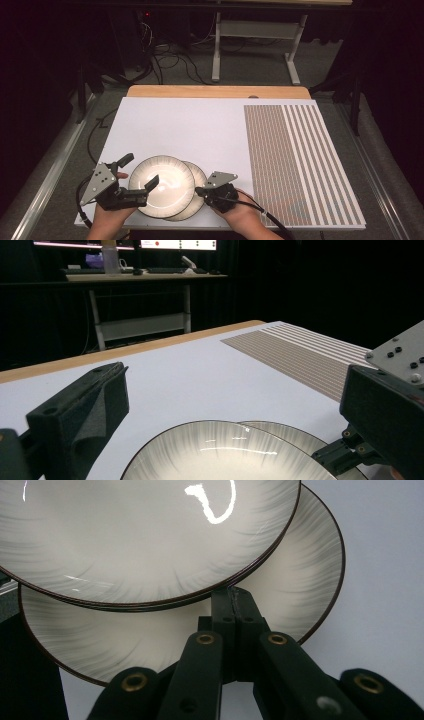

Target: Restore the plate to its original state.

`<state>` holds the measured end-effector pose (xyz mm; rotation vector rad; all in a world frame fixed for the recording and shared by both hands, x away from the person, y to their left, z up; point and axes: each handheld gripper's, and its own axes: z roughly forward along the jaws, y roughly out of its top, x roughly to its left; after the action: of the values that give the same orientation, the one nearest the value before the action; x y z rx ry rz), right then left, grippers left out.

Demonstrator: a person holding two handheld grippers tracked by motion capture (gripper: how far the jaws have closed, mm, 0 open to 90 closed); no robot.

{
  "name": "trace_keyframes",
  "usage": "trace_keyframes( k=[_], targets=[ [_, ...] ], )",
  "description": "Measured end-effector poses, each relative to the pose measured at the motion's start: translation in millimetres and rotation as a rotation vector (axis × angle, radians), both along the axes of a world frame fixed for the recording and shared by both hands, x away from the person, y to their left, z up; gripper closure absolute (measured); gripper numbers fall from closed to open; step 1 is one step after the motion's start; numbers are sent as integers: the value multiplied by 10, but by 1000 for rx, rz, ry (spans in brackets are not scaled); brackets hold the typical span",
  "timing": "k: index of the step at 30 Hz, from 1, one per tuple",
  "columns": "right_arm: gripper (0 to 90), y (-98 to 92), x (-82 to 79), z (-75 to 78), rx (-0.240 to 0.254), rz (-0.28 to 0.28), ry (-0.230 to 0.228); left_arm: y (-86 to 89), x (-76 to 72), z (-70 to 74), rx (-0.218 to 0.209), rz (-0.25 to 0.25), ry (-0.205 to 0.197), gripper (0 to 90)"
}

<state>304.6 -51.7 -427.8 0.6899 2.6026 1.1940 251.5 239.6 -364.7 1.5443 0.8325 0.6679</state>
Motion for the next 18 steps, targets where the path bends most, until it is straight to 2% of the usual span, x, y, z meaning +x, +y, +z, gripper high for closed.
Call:
trace_keyframes(
  k=[3, 18],
  targets=[
    [900, 3, -1, -1, 2, -1, -1, 10, 12, -8, -4, 6, 9, 1],
    [900, 8, -6, 2, -4, -3, -7, 38, 22, -14, -3, 30, 2, 1]
  ],
)
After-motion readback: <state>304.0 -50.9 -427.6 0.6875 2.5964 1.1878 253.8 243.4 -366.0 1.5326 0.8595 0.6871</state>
